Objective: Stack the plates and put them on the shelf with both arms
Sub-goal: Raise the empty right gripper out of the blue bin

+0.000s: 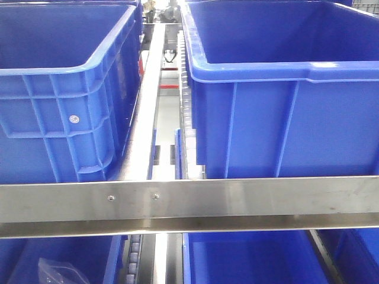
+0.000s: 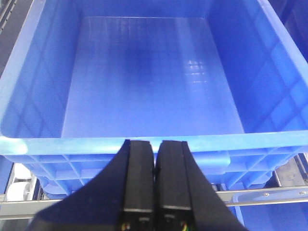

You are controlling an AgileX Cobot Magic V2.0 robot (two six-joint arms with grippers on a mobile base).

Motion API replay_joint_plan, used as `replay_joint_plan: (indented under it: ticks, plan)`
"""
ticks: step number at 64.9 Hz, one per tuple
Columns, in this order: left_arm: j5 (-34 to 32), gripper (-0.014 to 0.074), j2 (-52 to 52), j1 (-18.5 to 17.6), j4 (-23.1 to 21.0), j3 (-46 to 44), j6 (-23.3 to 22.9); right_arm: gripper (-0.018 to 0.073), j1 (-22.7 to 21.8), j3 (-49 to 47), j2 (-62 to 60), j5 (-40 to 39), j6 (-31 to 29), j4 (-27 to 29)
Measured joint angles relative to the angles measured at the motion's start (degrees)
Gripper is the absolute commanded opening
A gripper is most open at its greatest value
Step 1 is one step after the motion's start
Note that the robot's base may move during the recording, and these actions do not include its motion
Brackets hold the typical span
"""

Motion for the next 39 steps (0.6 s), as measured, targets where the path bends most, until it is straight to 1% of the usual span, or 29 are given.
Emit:
replay_joint_plan:
  ticks: [6, 12, 21, 30, 39]
  plan:
    - [0.00, 0.0083, 0.00, 0.00, 0.00, 0.00, 0.00, 0.0022, 0.00, 0.56, -0.71, 2.65, 0.00, -0.11]
    - [0.00, 0.0083, 0.00, 0.00, 0.00, 0.00, 0.00, 0.0022, 0.00, 3.33, -3.19, 4.55, 0.00, -0.33]
    - [0.00, 0.0083, 0.00, 0.00, 0.00, 0.00, 0.00, 0.0022, 0.00, 11.21, -7.86, 4.81, 0.00, -0.36]
    - [0.00, 0.0083, 0.00, 0.00, 0.00, 0.00, 0.00, 0.0022, 0.00, 20.49, -13.59, 3.24, 0.11, -0.36]
    - [0.00, 0.0083, 0.00, 0.00, 0.00, 0.00, 0.00, 0.0022, 0.00, 28.09, -20.99, 2.81, 0.11, -0.36]
